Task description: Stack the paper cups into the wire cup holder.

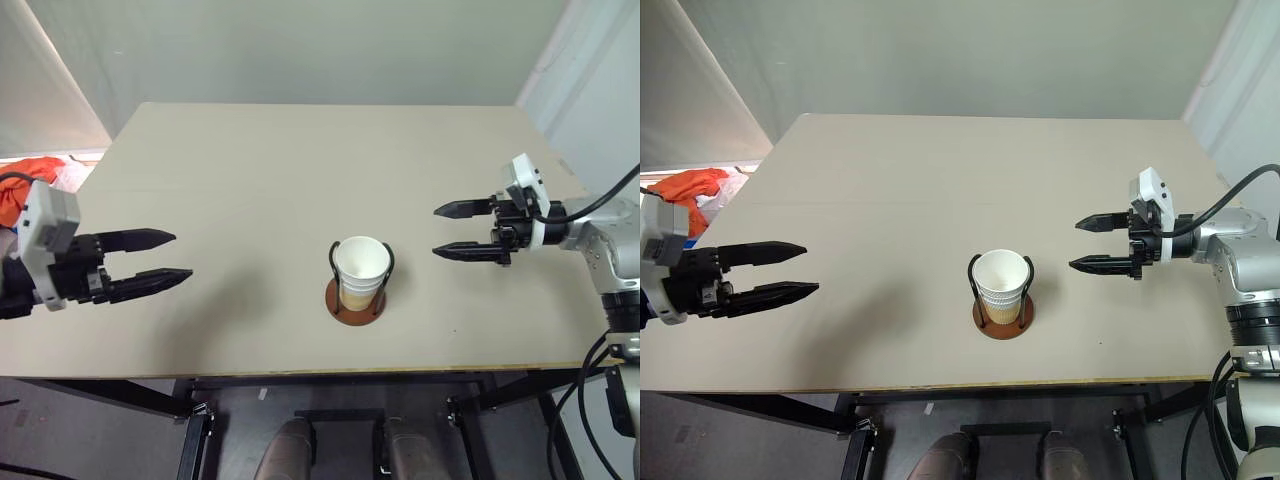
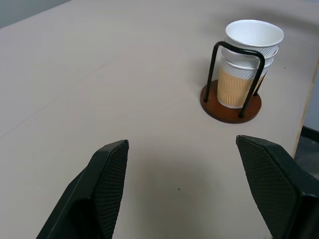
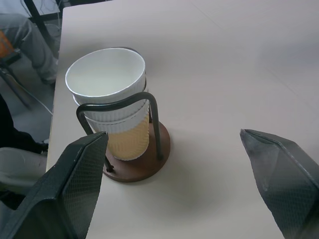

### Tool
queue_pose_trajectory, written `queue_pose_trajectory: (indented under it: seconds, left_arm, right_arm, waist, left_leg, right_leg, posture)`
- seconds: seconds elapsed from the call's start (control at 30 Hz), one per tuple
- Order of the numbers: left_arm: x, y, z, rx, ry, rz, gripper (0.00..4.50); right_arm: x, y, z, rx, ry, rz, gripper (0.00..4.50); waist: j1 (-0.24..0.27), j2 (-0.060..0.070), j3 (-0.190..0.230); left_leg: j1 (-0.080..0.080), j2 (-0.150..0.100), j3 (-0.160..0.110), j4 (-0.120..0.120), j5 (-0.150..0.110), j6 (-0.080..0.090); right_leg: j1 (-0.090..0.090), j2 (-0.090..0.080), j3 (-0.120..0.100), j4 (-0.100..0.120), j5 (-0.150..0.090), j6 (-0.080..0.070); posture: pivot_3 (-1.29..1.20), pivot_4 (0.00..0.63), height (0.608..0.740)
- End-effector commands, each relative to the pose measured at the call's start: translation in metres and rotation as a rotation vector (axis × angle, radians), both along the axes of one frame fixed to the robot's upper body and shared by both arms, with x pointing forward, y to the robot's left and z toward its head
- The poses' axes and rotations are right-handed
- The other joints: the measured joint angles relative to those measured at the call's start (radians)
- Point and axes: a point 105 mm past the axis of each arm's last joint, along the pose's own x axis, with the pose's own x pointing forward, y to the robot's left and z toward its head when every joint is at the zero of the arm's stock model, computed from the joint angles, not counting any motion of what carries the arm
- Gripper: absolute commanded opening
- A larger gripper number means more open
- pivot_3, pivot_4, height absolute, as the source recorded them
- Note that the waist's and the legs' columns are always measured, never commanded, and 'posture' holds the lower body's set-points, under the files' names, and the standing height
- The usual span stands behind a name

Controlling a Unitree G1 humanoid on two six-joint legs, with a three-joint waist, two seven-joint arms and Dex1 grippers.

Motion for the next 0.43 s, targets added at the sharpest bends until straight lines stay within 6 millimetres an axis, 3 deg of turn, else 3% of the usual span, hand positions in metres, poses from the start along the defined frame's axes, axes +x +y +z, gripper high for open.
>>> queue_pose_trajectory:
  seconds: [0.03, 0.43]
  left_arm:
    - [-0.0015, -0.0078, 0.0063, 0.003, -0.025, -0.027, 3.76]
    - [-0.0025, -0.0036, 0.0045, 0.008, -0.023, 0.009, 3.76]
  right_arm:
    - [-0.0015, -0.0015, 0.0139, 0.010, -0.056, -0.003, 4.50]
    - [0.0045, 0.0034, 0.0156, 0.006, -0.067, 0.001, 4.50]
  waist:
    - [0.000, 0.000, 0.000]
    - [0.000, 0.000, 0.000]
  left_leg:
    - [0.000, 0.000, 0.000, 0.000, 0.000, 0.000]
    - [0.000, 0.001, 0.000, -0.002, 0.000, 0.000]
  right_leg:
    - [0.000, 0.000, 0.000, 0.000, 0.000, 0.000]
    - [-0.001, 0.000, -0.001, 0.000, 0.000, 0.000]
  posture:
    - [0.00, 0.150, 0.740]
    - [0.00, 0.150, 0.740]
